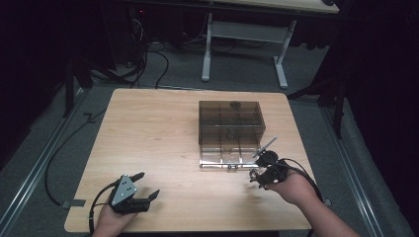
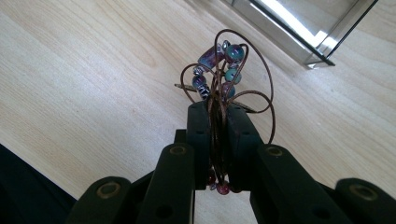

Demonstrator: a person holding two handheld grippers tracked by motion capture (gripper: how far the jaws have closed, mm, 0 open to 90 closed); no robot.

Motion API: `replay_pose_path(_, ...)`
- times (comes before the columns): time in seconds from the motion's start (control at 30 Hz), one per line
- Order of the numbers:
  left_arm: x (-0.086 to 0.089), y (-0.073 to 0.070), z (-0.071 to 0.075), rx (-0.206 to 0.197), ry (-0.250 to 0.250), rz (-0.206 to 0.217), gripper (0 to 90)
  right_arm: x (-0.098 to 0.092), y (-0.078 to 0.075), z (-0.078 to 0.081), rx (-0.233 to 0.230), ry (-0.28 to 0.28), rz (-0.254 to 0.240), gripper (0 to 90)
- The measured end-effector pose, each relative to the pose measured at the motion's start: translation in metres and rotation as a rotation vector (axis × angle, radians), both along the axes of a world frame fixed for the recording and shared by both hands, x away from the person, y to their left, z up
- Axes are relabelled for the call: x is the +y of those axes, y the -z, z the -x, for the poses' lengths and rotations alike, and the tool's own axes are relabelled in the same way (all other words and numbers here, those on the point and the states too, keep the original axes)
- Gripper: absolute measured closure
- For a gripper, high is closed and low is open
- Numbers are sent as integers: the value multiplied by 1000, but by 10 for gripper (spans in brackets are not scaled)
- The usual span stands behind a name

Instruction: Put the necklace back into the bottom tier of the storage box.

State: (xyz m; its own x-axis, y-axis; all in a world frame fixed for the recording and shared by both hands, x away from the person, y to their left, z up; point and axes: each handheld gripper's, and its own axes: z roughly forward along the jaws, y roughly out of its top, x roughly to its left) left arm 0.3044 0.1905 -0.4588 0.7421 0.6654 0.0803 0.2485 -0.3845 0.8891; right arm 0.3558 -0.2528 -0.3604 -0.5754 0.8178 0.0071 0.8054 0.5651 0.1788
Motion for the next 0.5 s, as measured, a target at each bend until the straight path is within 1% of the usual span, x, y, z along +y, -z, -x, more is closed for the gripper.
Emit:
replay_pose_path(0.03, 0, 0, 0, 0, 0, 1, 200, 1, -1, -1, 0, 3, -2, 822)
replay_pose_path(0.07, 0, 0, 0, -1, 1, 0, 200, 0, -1, -2, -5, -10, 0, 822)
replay_pose_path(0.1, 0, 0, 0, -3, 1, 0, 200, 1, -2, -2, 1, -1, -2, 822)
replay_pose_path(0.13, 0, 0, 0, -2, 1, 1, 200, 2, -3, -3, -4, -7, -1, 822)
replay_pose_path(0.17, 0, 0, 0, -2, 1, 1, 200, 5, -5, -2, 9, 27, -3, 822)
replay_pose_path(0.2, 0, 0, 0, -2, 1, 1, 200, 4, -5, -5, -2, -7, -6, 822)
replay_pose_path(0.3, 0, 0, 0, -3, 1, 1, 199, 7, -7, -8, -4, -9, -8, 822)
replay_pose_path(0.33, 0, 0, 0, -2, 1, 3, 199, 7, -7, -9, -8, -19, -10, 822)
replay_pose_path(0.5, 0, 0, 0, -2, 1, 3, 199, 12, -10, -16, -6, -12, -17, 822)
